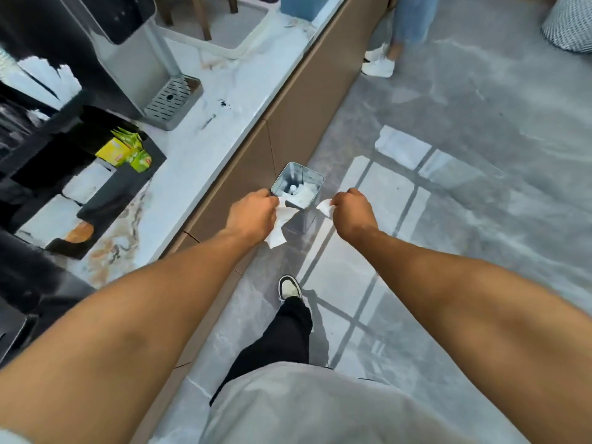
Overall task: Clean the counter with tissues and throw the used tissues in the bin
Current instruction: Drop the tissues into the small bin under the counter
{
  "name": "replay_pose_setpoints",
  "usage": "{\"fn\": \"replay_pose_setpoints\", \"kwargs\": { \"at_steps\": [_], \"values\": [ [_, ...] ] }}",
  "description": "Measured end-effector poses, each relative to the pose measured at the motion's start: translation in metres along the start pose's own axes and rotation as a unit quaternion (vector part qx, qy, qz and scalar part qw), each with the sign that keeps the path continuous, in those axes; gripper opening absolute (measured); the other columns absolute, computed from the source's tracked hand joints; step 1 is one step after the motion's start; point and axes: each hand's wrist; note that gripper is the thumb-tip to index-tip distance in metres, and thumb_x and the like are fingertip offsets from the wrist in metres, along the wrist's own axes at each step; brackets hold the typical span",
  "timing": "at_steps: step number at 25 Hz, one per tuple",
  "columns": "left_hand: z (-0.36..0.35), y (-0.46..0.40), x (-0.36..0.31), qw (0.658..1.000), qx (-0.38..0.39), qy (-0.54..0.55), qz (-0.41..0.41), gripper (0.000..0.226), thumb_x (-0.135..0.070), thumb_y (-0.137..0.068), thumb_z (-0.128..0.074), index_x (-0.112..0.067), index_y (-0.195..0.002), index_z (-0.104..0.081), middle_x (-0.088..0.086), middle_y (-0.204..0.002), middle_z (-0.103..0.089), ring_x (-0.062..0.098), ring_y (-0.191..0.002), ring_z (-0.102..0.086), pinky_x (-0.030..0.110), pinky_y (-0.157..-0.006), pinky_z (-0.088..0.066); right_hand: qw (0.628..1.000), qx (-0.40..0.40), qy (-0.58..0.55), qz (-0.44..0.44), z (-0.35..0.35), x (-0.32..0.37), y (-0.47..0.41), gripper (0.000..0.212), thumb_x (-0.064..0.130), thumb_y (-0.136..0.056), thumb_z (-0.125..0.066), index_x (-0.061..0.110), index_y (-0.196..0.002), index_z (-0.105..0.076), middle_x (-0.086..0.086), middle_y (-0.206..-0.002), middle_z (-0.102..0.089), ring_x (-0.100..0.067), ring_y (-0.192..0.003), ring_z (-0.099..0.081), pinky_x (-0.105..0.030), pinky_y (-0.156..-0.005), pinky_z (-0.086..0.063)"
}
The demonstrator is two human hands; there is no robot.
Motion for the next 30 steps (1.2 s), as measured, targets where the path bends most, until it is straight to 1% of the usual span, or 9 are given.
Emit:
{"fn": "replay_pose_setpoints", "kwargs": {
  "at_steps": [5, 9, 12, 15, 18, 20, 24, 28, 30],
  "values": [
    [0.000, -0.088, 0.021, 0.999, 0.003, 0.030, 0.011, 0.021, -0.017, -0.095, -0.051, -0.012, -0.104, -0.069, 0.008, -0.103, -0.060, 0.033, -0.097, -0.061, 0.038, -0.066, -0.049, 1.000, 0.008, -0.003, -0.016, 0.005, 0.011, -0.087, 0.027, 0.000, -0.091, -0.050, 0.006, -0.108, -0.070, -0.017, -0.115, -0.058, -0.038, -0.101, -0.061, -0.035, -0.090, -0.050],
    [0.005, -0.145, 0.043, 0.998, 0.023, 0.055, 0.005, 0.022, -0.015, -0.096, -0.050, -0.010, -0.108, -0.068, 0.010, -0.109, -0.060, 0.034, -0.103, -0.060, 0.042, -0.073, -0.054, 0.999, 0.041, 0.018, -0.011, 0.008, 0.029, -0.155, 0.024, 0.011, -0.093, -0.049, 0.006, -0.105, -0.070, -0.018, -0.112, -0.058, -0.040, -0.099, -0.060, -0.038, -0.088, -0.051],
    [0.006, -0.174, 0.054, 0.997, 0.035, 0.068, 0.019, 0.025, -0.014, -0.096, -0.050, -0.009, -0.114, -0.067, 0.010, -0.114, -0.060, 0.033, -0.106, -0.060, 0.042, -0.076, -0.054, 0.997, 0.065, 0.044, -0.005, 0.009, 0.034, -0.192, 0.023, 0.009, -0.091, -0.051, 0.004, -0.104, -0.070, -0.019, -0.111, -0.059, -0.042, -0.098, -0.060, -0.042, -0.088, -0.053],
    [0.001, -0.198, 0.064, 0.996, 0.046, 0.072, 0.033, 0.024, -0.013, -0.095, -0.050, -0.008, -0.109, -0.068, 0.010, -0.111, -0.060, 0.033, -0.100, -0.062, 0.039, -0.070, -0.051, 0.996, 0.084, 0.036, 0.007, 0.009, 0.039, -0.230, 0.022, 0.008, -0.090, -0.052, 0.004, -0.100, -0.072, -0.019, -0.109, -0.060, -0.041, -0.096, -0.061, -0.042, -0.087, -0.053],
    [-0.004, -0.217, 0.068, 0.993, 0.050, 0.083, 0.071, 0.022, -0.014, -0.094, -0.050, -0.009, -0.104, -0.068, 0.009, -0.108, -0.061, 0.033, -0.096, -0.063, 0.033, -0.062, -0.042, 0.992, 0.110, 0.046, 0.034, 0.007, 0.043, -0.270, 0.023, 0.007, -0.088, -0.052, 0.006, -0.099, -0.072, -0.018, -0.108, -0.061, -0.039, -0.095, -0.061, -0.036, -0.083, -0.052],
    [-0.010, -0.227, 0.067, 0.989, 0.055, 0.104, 0.095, 0.022, -0.013, -0.094, -0.051, -0.009, -0.105, -0.069, 0.009, -0.109, -0.062, 0.033, -0.098, -0.062, 0.034, -0.066, -0.046, 0.989, 0.130, 0.047, 0.048, 0.005, 0.042, -0.294, 0.025, 0.007, -0.087, -0.052, 0.008, -0.101, -0.073, -0.017, -0.110, -0.062, -0.038, -0.092, -0.063, -0.039, -0.083, -0.055],
    [-0.020, -0.255, 0.050, 0.964, 0.058, 0.149, 0.214, 0.025, -0.013, -0.096, -0.051, -0.012, -0.114, -0.068, 0.010, -0.115, -0.063, 0.032, -0.104, -0.063, 0.044, -0.080, -0.056, 0.972, 0.192, 0.070, 0.113, 0.005, 0.026, -0.359, 0.029, 0.003, -0.087, -0.052, 0.010, -0.105, -0.073, -0.017, -0.111, -0.068, -0.035, -0.094, -0.066, -0.038, -0.084, -0.056],
    [-0.035, -0.278, 0.022, 0.921, 0.046, 0.179, 0.343, 0.024, -0.009, -0.095, -0.051, -0.008, -0.113, -0.068, 0.014, -0.116, -0.064, 0.037, -0.104, -0.063, 0.036, -0.075, -0.048, 0.936, 0.262, 0.121, 0.204, -0.003, 0.018, -0.408, 0.030, 0.001, -0.085, -0.052, 0.010, -0.101, -0.076, -0.014, -0.106, -0.074, -0.031, -0.095, -0.069, -0.029, -0.082, -0.054],
    [-0.042, -0.288, 0.003, 0.892, 0.039, 0.197, 0.404, 0.025, -0.008, -0.094, -0.053, -0.006, -0.112, -0.069, 0.015, -0.119, -0.065, 0.037, -0.105, -0.063, 0.036, -0.081, -0.049, 0.925, 0.289, 0.115, 0.217, -0.007, 0.009, -0.430, 0.030, 0.001, -0.087, -0.053, 0.013, -0.104, -0.076, -0.011, -0.110, -0.074, -0.027, -0.098, -0.069, -0.025, -0.084, -0.051]
  ]
}}
Point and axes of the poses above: each hand's wrist, its own y-axis away from the middle knuckle, its own z-axis out of the back of the hand, x = y × z
